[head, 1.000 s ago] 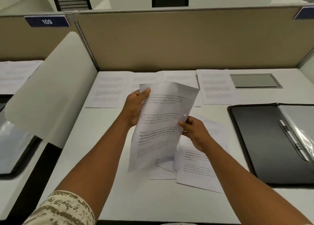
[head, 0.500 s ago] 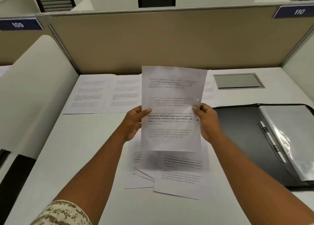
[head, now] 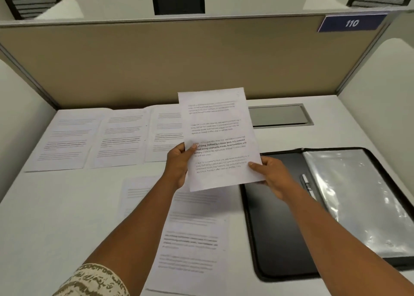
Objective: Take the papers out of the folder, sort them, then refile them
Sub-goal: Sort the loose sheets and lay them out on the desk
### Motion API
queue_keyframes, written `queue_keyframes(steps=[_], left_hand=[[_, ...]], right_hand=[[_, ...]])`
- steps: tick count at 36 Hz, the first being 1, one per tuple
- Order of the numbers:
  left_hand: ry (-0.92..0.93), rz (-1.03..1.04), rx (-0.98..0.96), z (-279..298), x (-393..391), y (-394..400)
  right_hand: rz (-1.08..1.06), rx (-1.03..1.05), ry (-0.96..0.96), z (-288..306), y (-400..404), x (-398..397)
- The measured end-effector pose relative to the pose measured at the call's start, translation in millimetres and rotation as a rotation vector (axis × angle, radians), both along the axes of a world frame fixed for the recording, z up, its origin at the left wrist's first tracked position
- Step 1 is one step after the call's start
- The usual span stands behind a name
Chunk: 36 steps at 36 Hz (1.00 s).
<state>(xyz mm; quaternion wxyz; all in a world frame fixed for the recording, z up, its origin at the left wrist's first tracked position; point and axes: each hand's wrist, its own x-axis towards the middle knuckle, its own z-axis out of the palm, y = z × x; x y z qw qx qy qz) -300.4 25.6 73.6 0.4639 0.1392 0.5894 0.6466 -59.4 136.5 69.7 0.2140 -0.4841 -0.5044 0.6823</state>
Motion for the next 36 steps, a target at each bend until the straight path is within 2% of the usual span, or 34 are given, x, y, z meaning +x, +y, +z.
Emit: queue_keyframes(steps=[5,13,21,28,36], left_hand=[[0.026,-0.006,-0.016,-10,27,51],[0.115,-0.101,-0.181,-32,63,121],[0.246,-0.117,-0.305,-50,90,178],[0.442,-0.07,-0.381,-81,107,232],[0.604,-0.158,-0.471,-102,117,261]], right_hand=[[-0.068,0.021,-0.139,-16,34,29],[-0.193,0.009,-0.149,-28,104,59],[-0.202,0.061,-0.204,-37,183,77],[-0.177,0.16,-0.388,-54,237,84],[-0.121,0.334,-0.649,-72,259,88]])
